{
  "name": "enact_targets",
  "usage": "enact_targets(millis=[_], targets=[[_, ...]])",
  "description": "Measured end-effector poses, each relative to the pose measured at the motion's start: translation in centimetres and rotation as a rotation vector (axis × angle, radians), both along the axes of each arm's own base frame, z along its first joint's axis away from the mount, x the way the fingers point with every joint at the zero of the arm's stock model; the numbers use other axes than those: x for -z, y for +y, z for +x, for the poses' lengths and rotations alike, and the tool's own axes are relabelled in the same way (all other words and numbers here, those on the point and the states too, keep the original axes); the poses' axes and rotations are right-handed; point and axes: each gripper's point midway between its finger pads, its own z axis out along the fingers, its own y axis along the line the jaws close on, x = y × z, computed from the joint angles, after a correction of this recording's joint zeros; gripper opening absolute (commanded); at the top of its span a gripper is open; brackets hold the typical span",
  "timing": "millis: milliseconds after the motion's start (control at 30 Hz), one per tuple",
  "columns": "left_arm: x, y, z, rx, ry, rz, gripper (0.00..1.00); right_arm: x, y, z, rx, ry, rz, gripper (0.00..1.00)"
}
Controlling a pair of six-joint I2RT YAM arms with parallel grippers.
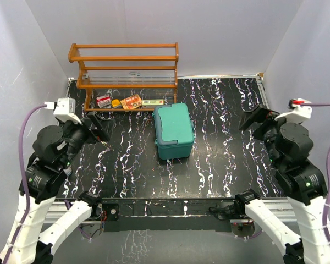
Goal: Organize the medicine kit
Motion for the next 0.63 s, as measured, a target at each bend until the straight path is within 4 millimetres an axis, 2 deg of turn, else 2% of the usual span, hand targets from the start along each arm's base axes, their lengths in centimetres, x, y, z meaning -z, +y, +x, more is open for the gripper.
enact_targets(millis=[133, 267, 633], targets=[[-1.0, 1.0, -1.1, -0.018, -0.028, 0.019, 0.99, -1.7, -1.2, -1.8, 0.031, -0.047, 0.006, 0.98], [-1.4, 1.6, -1.8, -0.027, -0.037, 0.035, 0.99, -2.6, -1.7, -2.9, 0.040, -0.072, 0.013, 0.98], [-1.1, 2.1, -2.4, -0.031, -0.028, 0.055, 0.99, -2.7, -1.9, -3.5, 0.041, -0.081, 0.017, 0.98]])
